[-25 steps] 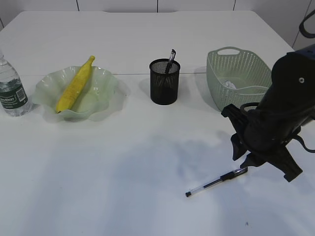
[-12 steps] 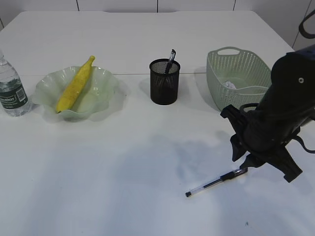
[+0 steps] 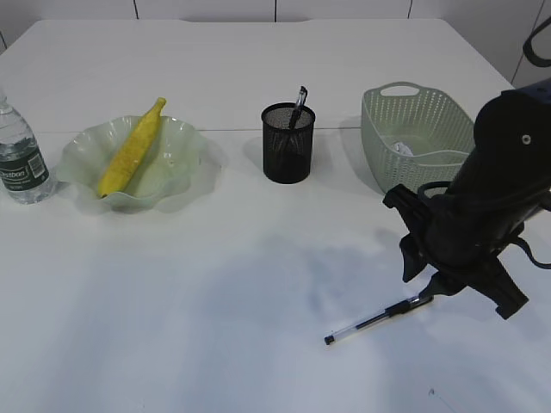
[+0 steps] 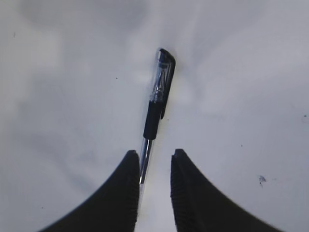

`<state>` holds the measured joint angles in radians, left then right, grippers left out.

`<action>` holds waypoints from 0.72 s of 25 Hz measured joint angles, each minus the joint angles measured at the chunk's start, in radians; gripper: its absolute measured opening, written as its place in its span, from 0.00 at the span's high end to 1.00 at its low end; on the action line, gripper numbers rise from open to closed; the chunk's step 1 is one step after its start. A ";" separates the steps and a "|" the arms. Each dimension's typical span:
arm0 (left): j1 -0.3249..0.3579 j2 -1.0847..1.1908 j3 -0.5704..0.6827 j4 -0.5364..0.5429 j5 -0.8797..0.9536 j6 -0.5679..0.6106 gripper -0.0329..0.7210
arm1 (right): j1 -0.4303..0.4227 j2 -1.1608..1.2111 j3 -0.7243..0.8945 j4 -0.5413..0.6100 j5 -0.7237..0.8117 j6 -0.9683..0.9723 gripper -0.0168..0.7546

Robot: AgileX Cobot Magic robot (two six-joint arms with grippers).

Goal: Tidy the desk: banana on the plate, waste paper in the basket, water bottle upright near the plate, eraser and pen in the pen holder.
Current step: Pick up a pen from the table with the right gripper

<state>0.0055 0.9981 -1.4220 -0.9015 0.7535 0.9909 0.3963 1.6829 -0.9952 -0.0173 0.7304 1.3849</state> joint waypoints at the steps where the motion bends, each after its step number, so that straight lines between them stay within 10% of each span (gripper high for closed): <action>1: 0.000 0.000 0.000 -0.001 0.000 0.000 0.37 | 0.000 0.000 0.000 0.000 0.000 0.000 0.73; 18: 0.000 0.000 0.000 0.011 0.008 -0.029 0.37 | 0.000 0.068 0.000 0.017 -0.035 0.073 0.60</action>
<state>0.0055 0.9981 -1.4220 -0.8903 0.7613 0.9624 0.3963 1.7508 -0.9952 0.0000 0.6958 1.4583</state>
